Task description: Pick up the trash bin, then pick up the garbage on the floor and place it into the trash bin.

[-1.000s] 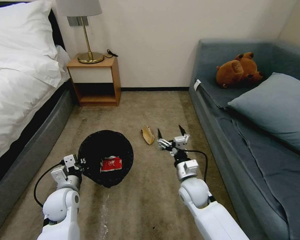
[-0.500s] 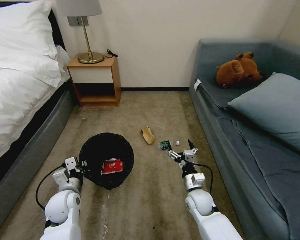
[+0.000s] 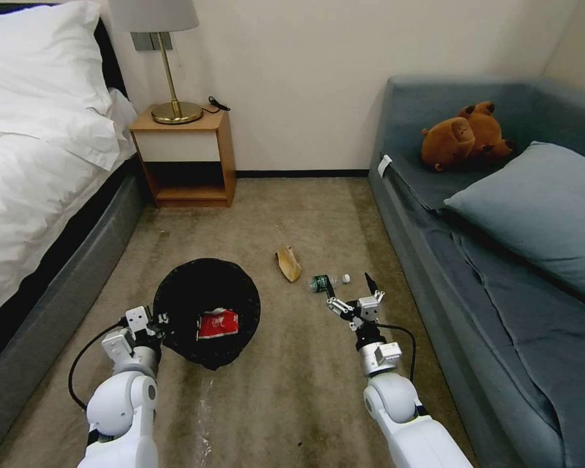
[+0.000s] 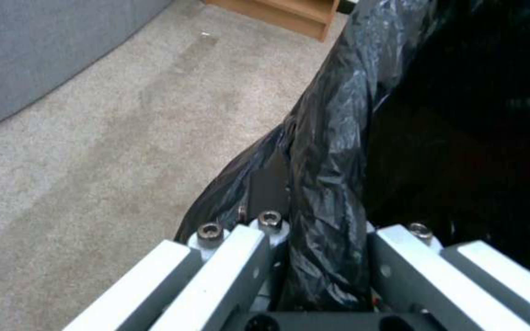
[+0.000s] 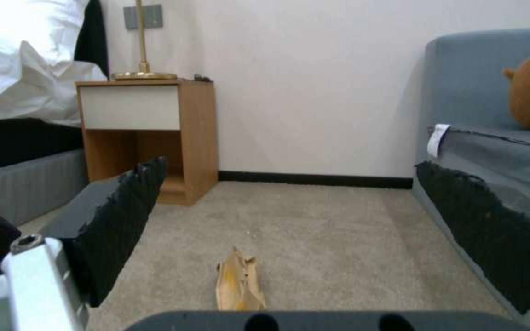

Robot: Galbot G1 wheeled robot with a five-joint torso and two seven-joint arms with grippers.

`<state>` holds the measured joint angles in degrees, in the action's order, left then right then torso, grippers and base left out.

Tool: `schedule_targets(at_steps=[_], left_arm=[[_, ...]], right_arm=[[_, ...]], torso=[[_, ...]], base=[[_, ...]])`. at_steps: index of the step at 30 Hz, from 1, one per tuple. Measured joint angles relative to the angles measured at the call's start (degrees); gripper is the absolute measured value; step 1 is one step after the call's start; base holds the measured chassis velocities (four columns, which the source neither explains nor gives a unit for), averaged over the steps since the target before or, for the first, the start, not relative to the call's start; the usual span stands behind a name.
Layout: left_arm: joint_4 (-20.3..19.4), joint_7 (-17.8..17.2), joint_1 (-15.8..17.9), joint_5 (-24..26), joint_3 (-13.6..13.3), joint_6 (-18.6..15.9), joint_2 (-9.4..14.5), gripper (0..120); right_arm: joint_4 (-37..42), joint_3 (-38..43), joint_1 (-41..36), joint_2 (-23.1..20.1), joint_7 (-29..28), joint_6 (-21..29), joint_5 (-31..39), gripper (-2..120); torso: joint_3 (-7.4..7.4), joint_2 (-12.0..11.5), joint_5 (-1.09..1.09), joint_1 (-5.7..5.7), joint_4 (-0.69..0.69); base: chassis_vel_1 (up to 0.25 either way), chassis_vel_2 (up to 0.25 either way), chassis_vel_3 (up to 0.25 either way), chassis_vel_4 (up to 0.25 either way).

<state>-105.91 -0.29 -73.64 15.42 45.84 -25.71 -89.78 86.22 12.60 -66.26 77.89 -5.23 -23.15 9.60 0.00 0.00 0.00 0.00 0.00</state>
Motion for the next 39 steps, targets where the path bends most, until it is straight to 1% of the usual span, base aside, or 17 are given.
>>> schedule_targets(at_steps=[13, 18, 24, 39], left_arm=[[-0.53, -0.01, -0.24, -0.08, 0.07, 0.07, 0.10, 1], [-0.88, -0.01, -0.39, -0.34, -0.29, 0.10, -0.01, 1], [-1.27, -0.01, -0.75, -0.33, -0.03, 0.10, 0.09, 1], [-1.31, -0.01, -1.06, -0.23, 0.38, 0.10, 0.06, 1]], right_arm=[[-0.23, 0.50, -0.22, 0.11, 0.79, -1.05, -0.29, 100], [-0.21, 0.79, -0.52, 0.00, 1.10, -1.41, -0.32, 100], [-0.39, 0.79, -0.44, 0.04, 1.12, -1.79, -0.30, 100], [-1.02, 0.75, -0.24, -0.12, 2.23, -2.21, 0.40, 100]], torso=[[0.00, 0.00, 0.00, 0.00, 0.00], [0.00, 0.00, 0.00, 0.00, 0.00], [0.00, 0.00, 0.00, 0.00, 0.00], [0.00, 0.00, 0.00, 0.00, 0.00]], base=[[0.000, 0.000, 0.000, 0.000], [0.000, 0.000, 0.000, 0.000], [0.000, 0.000, 0.000, 0.000], [-0.068, 0.060, 0.068, -0.066]])
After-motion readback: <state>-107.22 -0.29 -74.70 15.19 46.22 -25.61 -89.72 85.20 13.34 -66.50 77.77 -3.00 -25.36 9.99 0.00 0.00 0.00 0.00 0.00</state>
